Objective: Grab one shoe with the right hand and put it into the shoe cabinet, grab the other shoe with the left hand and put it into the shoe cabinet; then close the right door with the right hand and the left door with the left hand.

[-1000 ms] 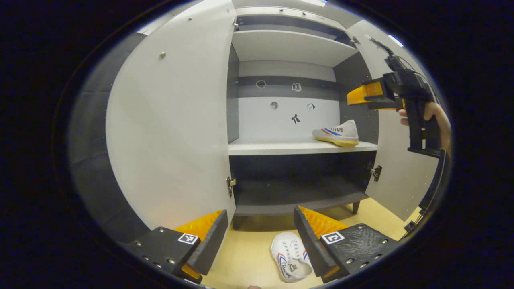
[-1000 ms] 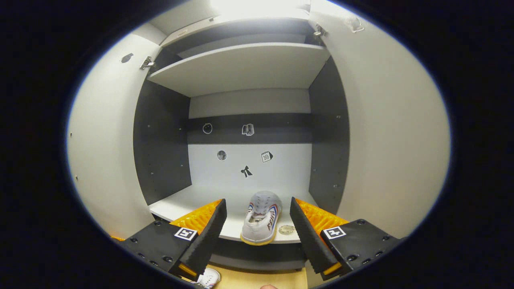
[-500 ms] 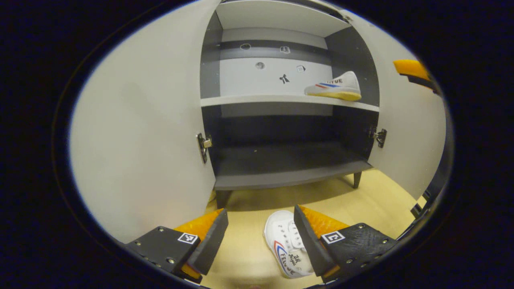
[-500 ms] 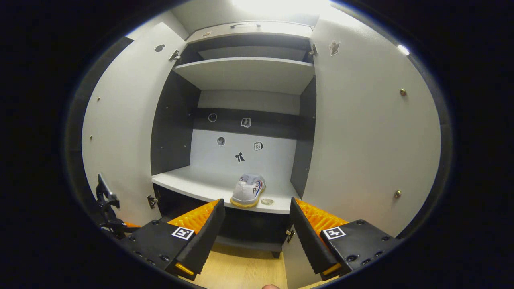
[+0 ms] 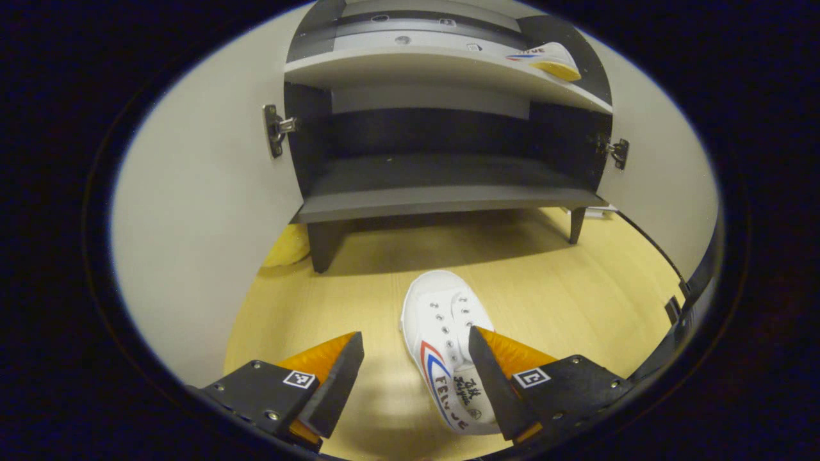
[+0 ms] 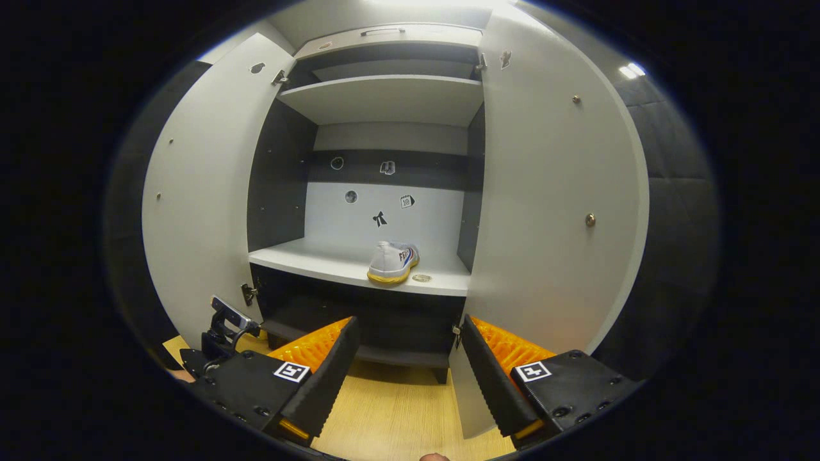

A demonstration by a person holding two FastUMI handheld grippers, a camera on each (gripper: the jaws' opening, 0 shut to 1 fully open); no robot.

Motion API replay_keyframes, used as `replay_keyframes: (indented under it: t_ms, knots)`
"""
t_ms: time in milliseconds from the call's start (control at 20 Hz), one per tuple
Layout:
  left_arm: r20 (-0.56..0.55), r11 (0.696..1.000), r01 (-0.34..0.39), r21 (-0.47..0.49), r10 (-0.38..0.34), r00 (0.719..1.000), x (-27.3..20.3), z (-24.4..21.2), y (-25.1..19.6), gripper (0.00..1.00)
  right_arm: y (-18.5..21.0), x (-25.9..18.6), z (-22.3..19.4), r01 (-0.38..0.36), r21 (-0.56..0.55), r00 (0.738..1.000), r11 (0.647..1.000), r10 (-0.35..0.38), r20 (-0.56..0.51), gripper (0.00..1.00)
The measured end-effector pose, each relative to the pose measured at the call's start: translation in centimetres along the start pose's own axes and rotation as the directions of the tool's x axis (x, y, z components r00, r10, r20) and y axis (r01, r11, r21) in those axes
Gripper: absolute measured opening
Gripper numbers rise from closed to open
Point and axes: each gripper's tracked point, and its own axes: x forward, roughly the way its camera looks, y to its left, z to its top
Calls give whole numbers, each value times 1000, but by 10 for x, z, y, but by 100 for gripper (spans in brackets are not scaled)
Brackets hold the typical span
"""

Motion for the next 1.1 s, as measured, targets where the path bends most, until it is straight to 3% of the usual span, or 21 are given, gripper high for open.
replay_keyframes:
  t_ms: [100,200,250,500,650,700,750,950,1100]
  knots:
    - [-48,1000,0,-24,-1,999,7,-14,2,95,1,-6,-1,2,-1,1000,1000,-2,-4,100]
    - [-83,999,-7,-36,4,997,15,-26,5,100,1,-10,-1,-2,-3,1000,1000,2,-8,100]
    - [-94,999,-8,-42,4,996,16,-29,5,95,1,-12,-1,-1,-3,1000,1000,1,-9,100]
    - [-108,998,25,-53,-31,994,19,-35,-2,96,1,-15,-3,-1,-9,1000,1000,1,-19,100]
    - [-106,997,52,-52,-57,993,21,-37,-7,75,4,-16,-5,-7,-4,1000,1000,7,-28,100]
    - [-98,994,73,-78,-81,992,20,-36,-16,75,5,-17,-7,-9,-8,1000,1000,8,-30,100]
    - [-100,994,68,-81,-76,992,25,-37,-17,60,6,-18,-7,-11,-13,999,1000,10,-33,100]
    - [-89,999,27,-44,-30,996,24,-36,-14,39,11,-20,-4,-21,-8,999,1000,21,-29,100]
    - [-72,997,14,-82,-20,997,21,-33,-9,10,9,-22,-2,-17,-5,1000,1000,17,-22,100]
